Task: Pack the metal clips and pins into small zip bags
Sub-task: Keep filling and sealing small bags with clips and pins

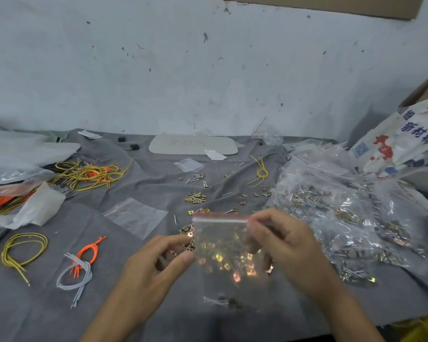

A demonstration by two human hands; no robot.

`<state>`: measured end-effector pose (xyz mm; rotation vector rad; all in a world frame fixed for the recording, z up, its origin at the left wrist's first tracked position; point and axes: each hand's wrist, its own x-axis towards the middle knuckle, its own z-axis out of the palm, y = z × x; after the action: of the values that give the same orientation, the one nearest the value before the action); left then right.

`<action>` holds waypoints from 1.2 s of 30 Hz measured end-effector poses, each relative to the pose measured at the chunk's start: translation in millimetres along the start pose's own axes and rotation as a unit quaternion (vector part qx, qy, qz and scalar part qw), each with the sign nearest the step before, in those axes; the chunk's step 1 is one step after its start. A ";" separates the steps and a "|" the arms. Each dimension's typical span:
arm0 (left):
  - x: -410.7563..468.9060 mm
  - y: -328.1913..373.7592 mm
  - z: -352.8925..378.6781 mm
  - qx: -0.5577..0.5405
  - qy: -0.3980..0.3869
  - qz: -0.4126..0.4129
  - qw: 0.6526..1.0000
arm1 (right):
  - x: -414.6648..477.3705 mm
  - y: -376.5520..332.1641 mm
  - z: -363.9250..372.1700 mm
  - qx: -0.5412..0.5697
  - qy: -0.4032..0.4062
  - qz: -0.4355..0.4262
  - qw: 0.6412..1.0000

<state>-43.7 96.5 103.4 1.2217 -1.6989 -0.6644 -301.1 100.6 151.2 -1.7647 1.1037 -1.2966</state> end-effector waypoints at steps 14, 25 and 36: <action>67.1 -119.5 -7.4 0.355 -0.031 -0.150 0.922 | 82.9 103.8 -67.9 0.206 0.328 0.224 0.894; 50.0 -113.4 -4.6 0.346 0.080 -0.040 0.934 | 46.2 109.0 -53.9 -0.110 0.415 0.162 0.889; 7.6 -78.0 3.8 0.198 0.118 -0.038 0.972 | 3.8 75.5 142.4 0.102 0.003 0.203 0.974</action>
<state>-13.7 60.7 40.4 1.5819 -1.6329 -0.2129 -181.8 71.2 47.0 -1.3003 1.2112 -1.1173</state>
